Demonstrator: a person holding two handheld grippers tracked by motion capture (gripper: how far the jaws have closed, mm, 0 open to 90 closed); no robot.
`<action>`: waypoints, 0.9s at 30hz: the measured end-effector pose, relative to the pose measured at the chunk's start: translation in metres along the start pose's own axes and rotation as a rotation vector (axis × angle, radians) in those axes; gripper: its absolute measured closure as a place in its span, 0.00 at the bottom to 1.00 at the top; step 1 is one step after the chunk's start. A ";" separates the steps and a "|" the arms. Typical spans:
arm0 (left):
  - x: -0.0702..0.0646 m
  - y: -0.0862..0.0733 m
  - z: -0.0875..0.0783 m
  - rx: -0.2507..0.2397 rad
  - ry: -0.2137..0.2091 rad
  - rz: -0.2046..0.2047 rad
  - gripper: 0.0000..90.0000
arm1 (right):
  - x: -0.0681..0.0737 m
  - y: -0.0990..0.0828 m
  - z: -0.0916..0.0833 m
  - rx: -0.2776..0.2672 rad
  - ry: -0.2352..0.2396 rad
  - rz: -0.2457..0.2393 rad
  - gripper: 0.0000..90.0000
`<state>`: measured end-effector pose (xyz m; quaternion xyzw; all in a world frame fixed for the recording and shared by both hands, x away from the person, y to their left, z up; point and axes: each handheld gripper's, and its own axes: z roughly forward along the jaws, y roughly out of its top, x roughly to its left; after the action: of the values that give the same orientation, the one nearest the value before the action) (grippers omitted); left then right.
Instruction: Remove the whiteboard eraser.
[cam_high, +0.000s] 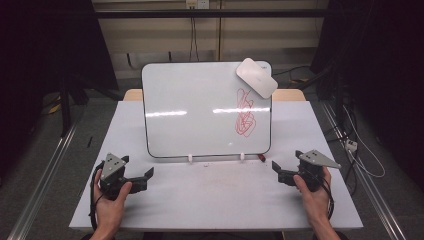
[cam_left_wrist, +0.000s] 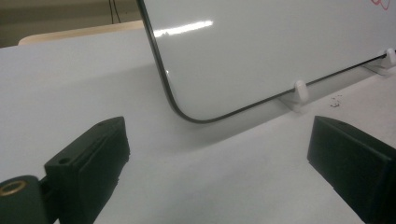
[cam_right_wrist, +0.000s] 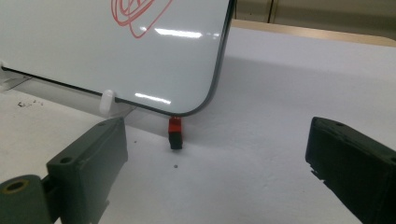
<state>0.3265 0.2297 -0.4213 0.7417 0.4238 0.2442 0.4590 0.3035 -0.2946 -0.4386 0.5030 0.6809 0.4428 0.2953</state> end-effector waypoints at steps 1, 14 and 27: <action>0.000 0.000 0.000 0.000 0.002 0.001 0.06 | 0.000 0.000 0.000 -0.003 0.000 -0.001 0.06; -0.005 0.002 0.002 0.011 -0.012 0.010 0.05 | -0.001 0.003 0.006 0.003 0.046 0.023 0.07; -0.009 0.001 0.009 0.024 -0.047 0.033 0.05 | 0.001 0.047 0.022 0.008 0.068 -0.054 0.06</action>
<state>0.3290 0.2177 -0.4244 0.7596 0.4037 0.2290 0.4557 0.3421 -0.2823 -0.4063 0.4702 0.7059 0.4486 0.2818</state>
